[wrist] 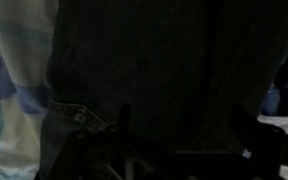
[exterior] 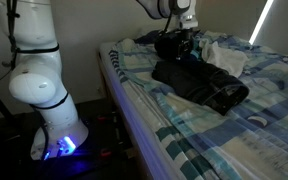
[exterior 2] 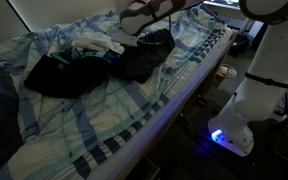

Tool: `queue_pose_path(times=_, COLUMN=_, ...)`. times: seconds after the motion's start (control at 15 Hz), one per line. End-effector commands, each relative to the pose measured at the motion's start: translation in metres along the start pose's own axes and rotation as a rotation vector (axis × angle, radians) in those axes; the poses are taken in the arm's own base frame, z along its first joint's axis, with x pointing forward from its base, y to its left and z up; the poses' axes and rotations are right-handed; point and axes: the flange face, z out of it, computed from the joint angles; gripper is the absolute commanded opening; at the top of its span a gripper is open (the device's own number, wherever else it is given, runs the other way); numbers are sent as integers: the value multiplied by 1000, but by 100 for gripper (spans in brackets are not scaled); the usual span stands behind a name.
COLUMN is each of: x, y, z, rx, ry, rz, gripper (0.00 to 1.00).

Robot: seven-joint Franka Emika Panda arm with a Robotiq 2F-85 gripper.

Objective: Lay the blue jeans out on the bed

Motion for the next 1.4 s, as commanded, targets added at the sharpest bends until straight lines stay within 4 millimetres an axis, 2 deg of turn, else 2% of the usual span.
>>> queue_pose_path(times=0.0, x=9, y=-26, z=5, rx=46, ry=21, rz=44, gripper=100)
queue_pose_path(times=0.33, x=24, y=-46, z=6, rx=73, ry=28, rz=77, gripper=100)
queue_pose_path(times=0.87, x=36, y=-62, z=26, rx=59, ry=24, rz=94, gripper=100)
queue_pose_path(times=0.93, x=36, y=-63, z=26, rx=58, ry=25, rz=90, gripper=75)
queue_pose_path(times=1.07, x=38, y=-66, z=26, rx=60, ry=25, rz=93, gripper=66)
queue_pose_path(times=1.33, x=42, y=-69, z=22, rx=68, ry=24, rz=100, gripper=34)
